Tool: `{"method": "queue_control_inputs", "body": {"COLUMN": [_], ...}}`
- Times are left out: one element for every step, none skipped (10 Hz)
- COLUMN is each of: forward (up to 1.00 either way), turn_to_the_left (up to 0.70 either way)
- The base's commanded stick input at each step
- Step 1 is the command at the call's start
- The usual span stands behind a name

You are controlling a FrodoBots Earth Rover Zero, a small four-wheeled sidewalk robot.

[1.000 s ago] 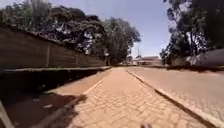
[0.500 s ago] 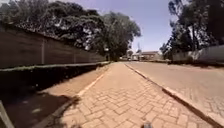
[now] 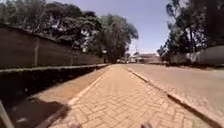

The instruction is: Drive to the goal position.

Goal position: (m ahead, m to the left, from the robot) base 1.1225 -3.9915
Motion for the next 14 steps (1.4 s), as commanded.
{"method": "queue_control_inputs", "body": {"forward": [0.7, 0.7, 0.7, 0.7, 0.7, 0.7, 0.7, 0.7, 0.7, 0.7, 0.7, 0.7, 0.7, 0.7], "turn_to_the_left": [-0.35, -0.27, -0.11, 0.0, 0.0, -0.35, -0.35, -0.35, -0.19, -0.03, 0.0, 0.0, 0.0, 0.0]}}
